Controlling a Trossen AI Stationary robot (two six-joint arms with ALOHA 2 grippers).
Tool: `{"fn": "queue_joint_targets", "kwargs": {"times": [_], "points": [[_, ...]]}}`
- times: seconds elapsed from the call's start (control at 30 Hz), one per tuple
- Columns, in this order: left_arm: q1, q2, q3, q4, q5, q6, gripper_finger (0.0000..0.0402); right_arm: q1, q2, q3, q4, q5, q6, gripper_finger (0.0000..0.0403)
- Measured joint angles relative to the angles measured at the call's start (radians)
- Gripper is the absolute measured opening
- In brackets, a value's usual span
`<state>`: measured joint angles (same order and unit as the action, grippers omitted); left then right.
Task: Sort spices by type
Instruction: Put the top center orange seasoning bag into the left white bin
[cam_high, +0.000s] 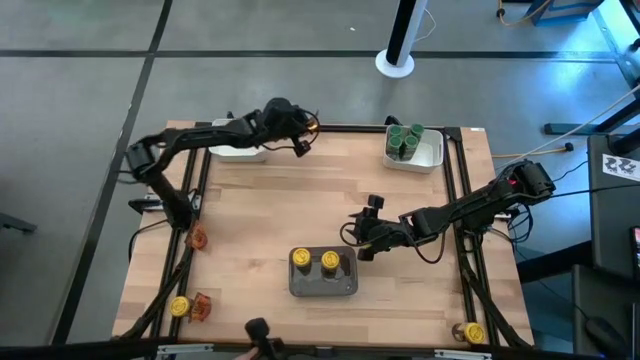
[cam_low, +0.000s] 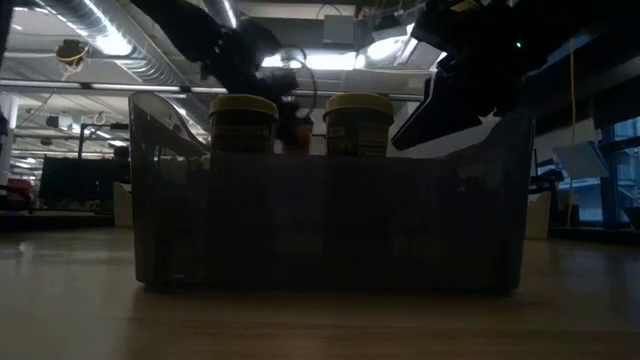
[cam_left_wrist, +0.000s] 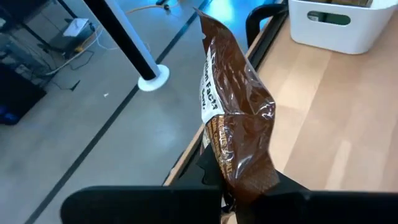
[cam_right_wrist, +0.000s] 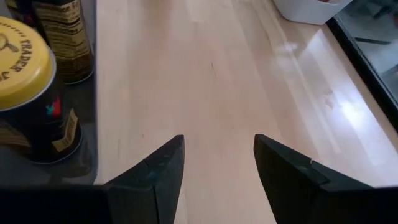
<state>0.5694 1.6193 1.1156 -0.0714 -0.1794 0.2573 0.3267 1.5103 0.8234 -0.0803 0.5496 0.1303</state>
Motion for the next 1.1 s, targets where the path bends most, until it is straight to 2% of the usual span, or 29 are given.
{"fn": "queue_joint_targets", "kwargs": {"times": [0.23, 0.5, 0.57, 0.77, 1.0, 1.1], "points": [[0.020, -0.167, -0.012, -0.185, -0.022, 0.037, 0.0000, 0.000, 0.000, 0.000, 0.001, -0.011, -0.001, 0.0195], [0.123, -0.377, -0.164, -0.237, -0.020, 0.003, 0.0000, 0.000, 0.000, 0.000, 0.002, -0.011, -0.001, 0.0195], [0.150, -0.413, -0.190, -0.289, 0.019, 0.001, 0.0000, 0.000, 0.000, 0.000, 0.004, -0.011, -0.001, 0.0195], [0.202, -0.450, -0.246, -0.391, 0.137, 0.032, 0.0000, 0.000, 0.000, 0.000, 0.008, -0.030, -0.001, 0.0195], [0.257, -0.443, -0.246, -0.407, 0.147, 0.037, 0.0000, 0.000, 0.000, 0.000, 0.010, -0.055, -0.002, 0.0195], [0.282, -0.442, -0.246, -0.464, 0.147, 0.073, 0.0000, 0.000, 0.000, 0.000, 0.010, -0.057, -0.002, 0.0195]]}}
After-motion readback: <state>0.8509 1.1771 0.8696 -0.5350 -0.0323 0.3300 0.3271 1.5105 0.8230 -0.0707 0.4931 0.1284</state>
